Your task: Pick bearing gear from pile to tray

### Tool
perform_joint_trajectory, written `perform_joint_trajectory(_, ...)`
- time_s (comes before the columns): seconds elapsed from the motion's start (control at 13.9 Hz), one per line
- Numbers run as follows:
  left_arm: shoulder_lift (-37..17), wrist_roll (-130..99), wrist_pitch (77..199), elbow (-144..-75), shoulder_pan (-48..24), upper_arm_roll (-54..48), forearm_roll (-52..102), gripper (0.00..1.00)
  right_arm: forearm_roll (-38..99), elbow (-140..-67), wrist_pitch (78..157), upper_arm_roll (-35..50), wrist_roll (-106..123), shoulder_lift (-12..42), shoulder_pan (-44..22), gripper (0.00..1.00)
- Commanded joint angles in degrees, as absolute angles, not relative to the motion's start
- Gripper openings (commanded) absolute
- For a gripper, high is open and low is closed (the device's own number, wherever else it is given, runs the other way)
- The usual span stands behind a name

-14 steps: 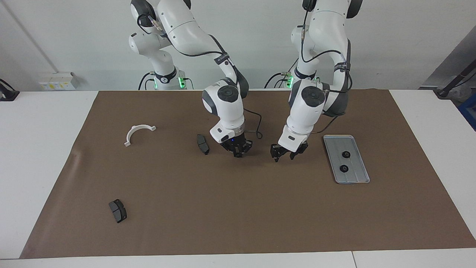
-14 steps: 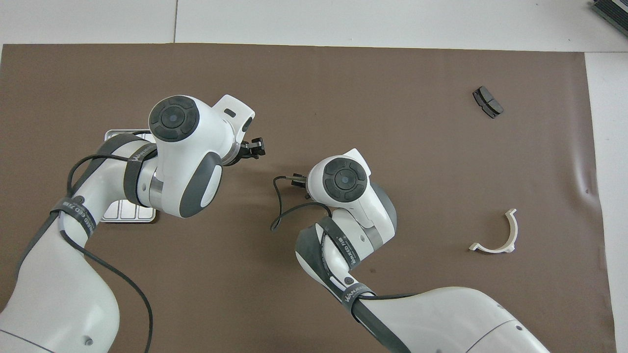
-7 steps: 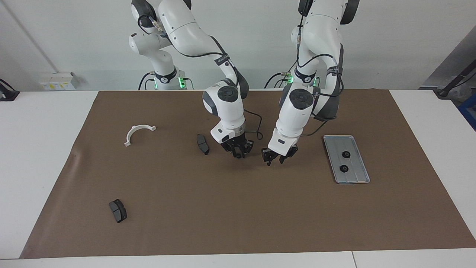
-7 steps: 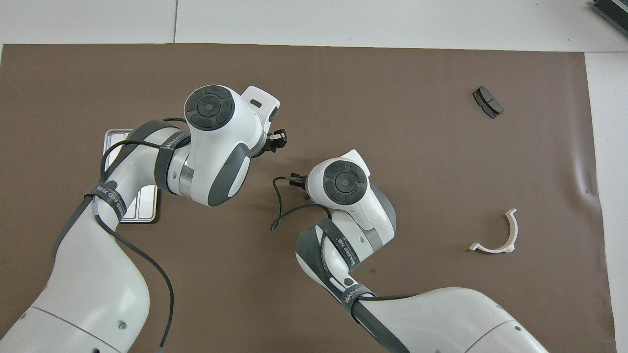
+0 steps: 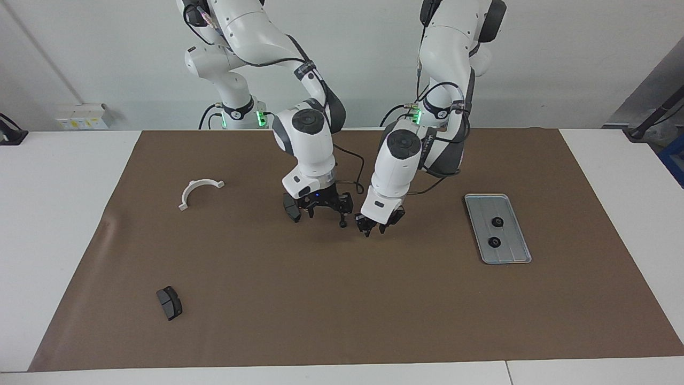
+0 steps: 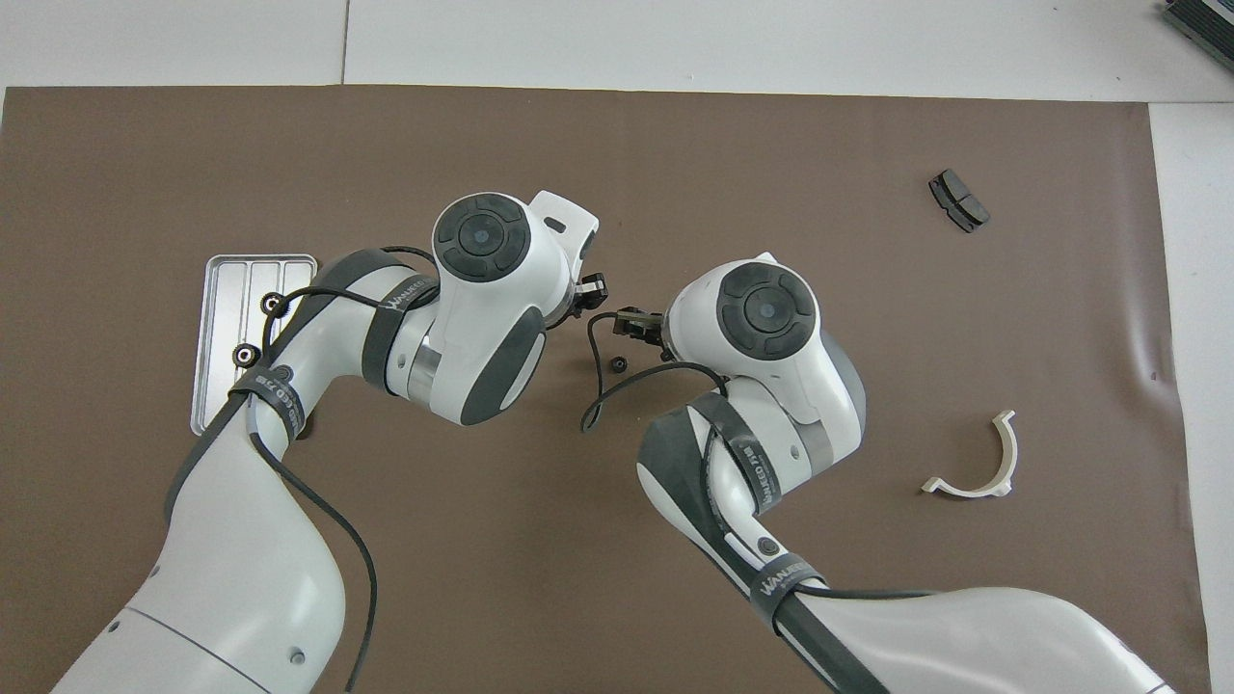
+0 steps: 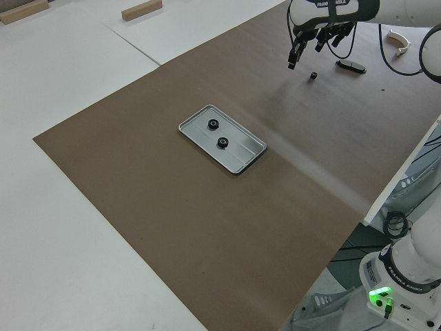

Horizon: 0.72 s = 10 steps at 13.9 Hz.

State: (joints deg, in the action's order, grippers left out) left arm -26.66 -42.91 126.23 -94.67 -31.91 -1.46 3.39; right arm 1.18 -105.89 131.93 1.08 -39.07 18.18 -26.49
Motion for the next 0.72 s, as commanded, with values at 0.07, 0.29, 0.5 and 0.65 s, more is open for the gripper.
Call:
perform_joint_trajectory(0.07,-28.0,-47.0,124.9,-92.7,-35.5,-0.4,2.1,0.46,1.8,-107.2,128.2,1.6,-30.5,14.3,-21.4,1.0)
perform_joint_trajectory(0.29,-28.7,-48.2,125.4,-92.7,-37.1,-0.4,2.1,0.46,1.5,-107.2,126.6,1.6,-22.6,13.4,-16.5,1.0)
perform_joint_trajectory(0.5,-28.9,-48.6,125.6,-92.9,-37.9,-0.4,1.9,0.46,1.3,-107.2,126.6,1.6,-15.0,13.4,-12.1,1.0)
perform_joint_trajectory(0.65,-30.9,-50.7,125.7,-92.6,-39.4,-0.4,0.6,0.46,1.3,-107.2,126.9,1.6,-11.0,13.6,-9.1,1.0)
